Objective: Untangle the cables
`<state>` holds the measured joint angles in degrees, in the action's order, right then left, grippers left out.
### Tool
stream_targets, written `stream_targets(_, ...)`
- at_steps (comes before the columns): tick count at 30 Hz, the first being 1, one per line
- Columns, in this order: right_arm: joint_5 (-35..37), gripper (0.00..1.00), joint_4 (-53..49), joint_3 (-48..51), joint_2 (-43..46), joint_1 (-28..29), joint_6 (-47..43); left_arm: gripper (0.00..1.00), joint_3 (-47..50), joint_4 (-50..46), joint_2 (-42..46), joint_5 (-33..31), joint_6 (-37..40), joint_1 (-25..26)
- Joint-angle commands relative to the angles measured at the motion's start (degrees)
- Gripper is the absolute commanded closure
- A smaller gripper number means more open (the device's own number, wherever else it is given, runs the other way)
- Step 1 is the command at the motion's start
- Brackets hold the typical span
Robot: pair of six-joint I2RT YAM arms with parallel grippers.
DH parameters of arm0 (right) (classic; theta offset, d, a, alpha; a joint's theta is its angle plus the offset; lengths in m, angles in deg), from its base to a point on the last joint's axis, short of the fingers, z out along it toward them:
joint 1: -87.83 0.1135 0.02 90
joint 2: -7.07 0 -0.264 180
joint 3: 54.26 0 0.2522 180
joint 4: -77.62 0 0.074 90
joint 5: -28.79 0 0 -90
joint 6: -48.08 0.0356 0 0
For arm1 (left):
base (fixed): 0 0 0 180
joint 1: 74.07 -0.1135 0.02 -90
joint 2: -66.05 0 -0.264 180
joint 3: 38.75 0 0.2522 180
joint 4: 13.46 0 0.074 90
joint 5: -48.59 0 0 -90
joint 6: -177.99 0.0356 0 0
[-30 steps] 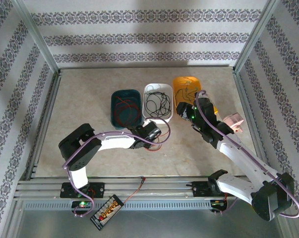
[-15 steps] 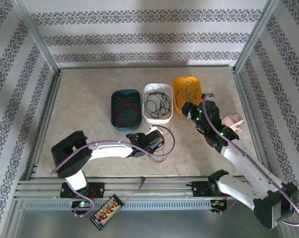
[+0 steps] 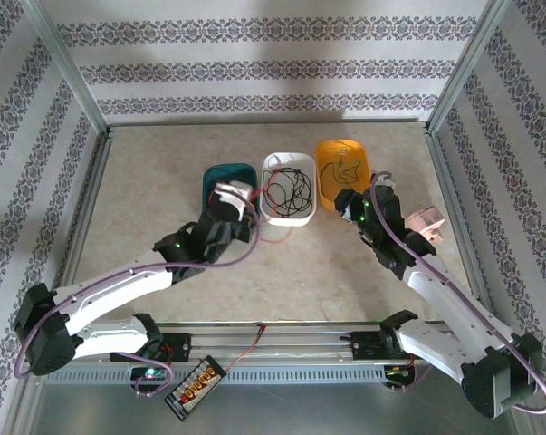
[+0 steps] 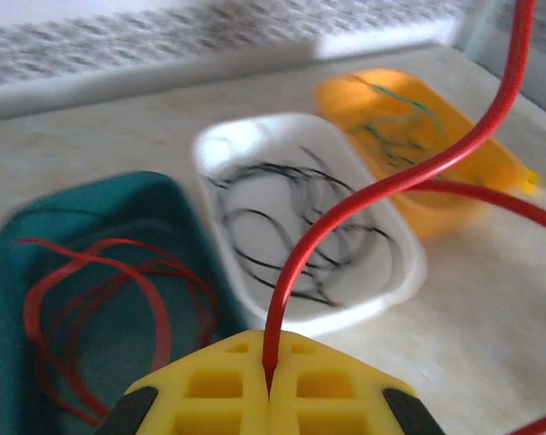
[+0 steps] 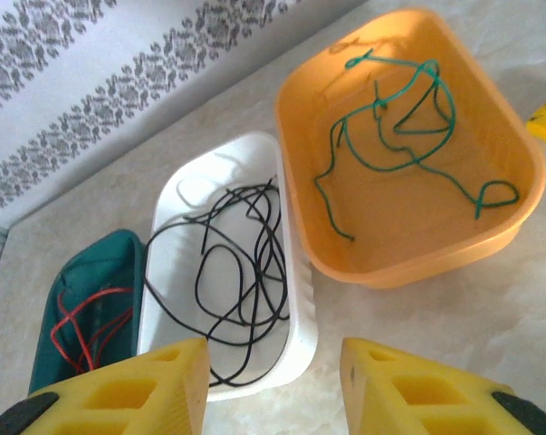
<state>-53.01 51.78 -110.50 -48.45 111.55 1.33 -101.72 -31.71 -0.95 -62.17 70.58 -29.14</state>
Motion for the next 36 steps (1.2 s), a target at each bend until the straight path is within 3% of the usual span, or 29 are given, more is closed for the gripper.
stream_targets(1,-4.12,0.58,1.52,-1.85,-1.76,-0.01,-1.19,1.00,-0.27,-4.44,-1.92,0.47,-5.35,-7.80)
stream_targets(5,-4.91,0.58,1.78,-2.56,-2.76,1.04,-1.84,1.00,1.78,0.26,-7.47,2.91,-8.51,-15.30)
stream_targets(12,-5.54,0.58,1.14,-3.05,-2.17,1.67,-3.12,0.96,-3.10,3.54,-20.19,3.26,-5.94,-18.18)
stream_targets(14,-5.34,0.58,0.84,-3.05,-1.72,1.63,-3.58,0.82,-5.11,2.08,-23.17,2.81,-5.53,-18.25)
stream_targets(17,-4.80,0.58,0.13,-3.05,-0.87,1.59,-4.46,0.46,-6.94,0.19,-23.79,1.88,-5.44,-18.29)
stream_targets(18,-4.40,0.57,-0.16,-2.97,-0.56,1.46,-4.57,0.38,-6.89,0.31,-22.96,1.52,-5.52,-18.28)
stream_targets(21,-3.21,0.55,-0.48,-2.06,0.71,0.69,-4.75,0.23,-5.82,2.00,-17.60,0.60,-4.94,-18.21)
stream_targets(26,-0.67,0.51,-0.75,-0.74,2.54,-1.28,-6.56,0.13,-0.92,5.26,-6.20,-1.93,-3.18,-18.21)
stream_targets(28,1.95,0.44,-0.50,0.16,3.68,-1.90,-8.48,0.08,1.54,4.24,-1.76,-5.63,-3.15,-18.20)
stream_targets(31,10.34,0.02,2.28,3.55,5.91,-2.01,-14.11,0.01,5.68,0.52,4.80,-14.62,-2.91,-18.30)
stream_targets(36,25.71,0.02,15.41,15.08,8.75,-2.14,-31.84,0.01,13.41,-4.17,12.09,-32.09,-0.50,-19.79)
